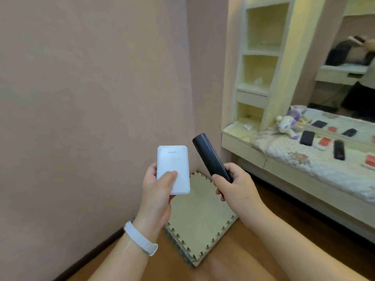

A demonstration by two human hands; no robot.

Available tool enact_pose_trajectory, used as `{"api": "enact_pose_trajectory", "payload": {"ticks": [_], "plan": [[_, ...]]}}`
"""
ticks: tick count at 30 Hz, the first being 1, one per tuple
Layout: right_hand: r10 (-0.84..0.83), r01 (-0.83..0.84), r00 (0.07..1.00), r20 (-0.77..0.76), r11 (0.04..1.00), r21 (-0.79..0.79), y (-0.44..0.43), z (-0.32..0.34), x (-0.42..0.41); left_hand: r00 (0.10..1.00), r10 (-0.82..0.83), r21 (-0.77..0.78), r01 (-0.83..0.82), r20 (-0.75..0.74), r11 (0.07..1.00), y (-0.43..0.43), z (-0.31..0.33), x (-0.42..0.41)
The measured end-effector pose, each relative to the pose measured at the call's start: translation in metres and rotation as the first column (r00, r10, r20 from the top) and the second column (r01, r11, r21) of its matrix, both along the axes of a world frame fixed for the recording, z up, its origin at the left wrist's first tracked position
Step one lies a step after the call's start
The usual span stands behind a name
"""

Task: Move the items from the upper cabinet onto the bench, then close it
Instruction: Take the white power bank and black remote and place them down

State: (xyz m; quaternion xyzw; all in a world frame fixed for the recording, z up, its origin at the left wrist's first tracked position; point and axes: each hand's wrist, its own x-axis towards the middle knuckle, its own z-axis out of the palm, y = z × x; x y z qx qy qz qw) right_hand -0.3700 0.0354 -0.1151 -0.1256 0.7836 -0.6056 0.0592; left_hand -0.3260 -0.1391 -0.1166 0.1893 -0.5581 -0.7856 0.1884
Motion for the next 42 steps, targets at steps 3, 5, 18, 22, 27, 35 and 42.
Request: {"api": "enact_pose_trajectory", "payload": {"ticks": [3, 5, 18, 22, 27, 35, 42], "plan": [[-0.11, 0.111, 0.994, 0.028, 0.993, -0.028, 0.048, -0.005, -0.014, 0.993, -0.114, -0.042, 0.114, 0.018, 0.993, 0.047, -0.004, -0.028], [-0.187, 0.188, 0.982, 0.036, 0.982, -0.029, 0.073, -0.009, -0.022, 0.983, -0.18, -0.085, 0.183, 0.04, 0.979, 0.072, -0.009, -0.044], [-0.575, 0.574, 0.812, 0.104, 0.818, 0.037, 0.157, -0.03, -0.098, 0.844, -0.526, -0.055, 0.533, 0.101, 0.844, 0.162, -0.041, -0.189], [-0.656, 0.656, 0.744, 0.123, 0.753, 0.049, 0.164, -0.029, -0.138, 0.8, -0.591, -0.009, 0.595, 0.105, 0.804, 0.173, -0.047, -0.247], [-0.754, 0.748, 0.644, 0.127, 0.656, 0.103, 0.168, -0.035, -0.178, 0.721, -0.68, 0.068, 0.678, 0.136, 0.732, 0.181, -0.064, -0.311], [-0.856, 0.842, 0.5, 0.133, 0.517, 0.157, 0.215, -0.048, -0.191, 0.571, -0.802, 0.113, 0.798, 0.176, 0.592, 0.24, -0.074, -0.358], [-0.882, 0.885, 0.418, 0.216, 0.449, 0.123, 0.288, -0.083, -0.204, 0.51, -0.825, 0.073, 0.839, 0.243, 0.54, 0.318, -0.094, -0.384]]}}
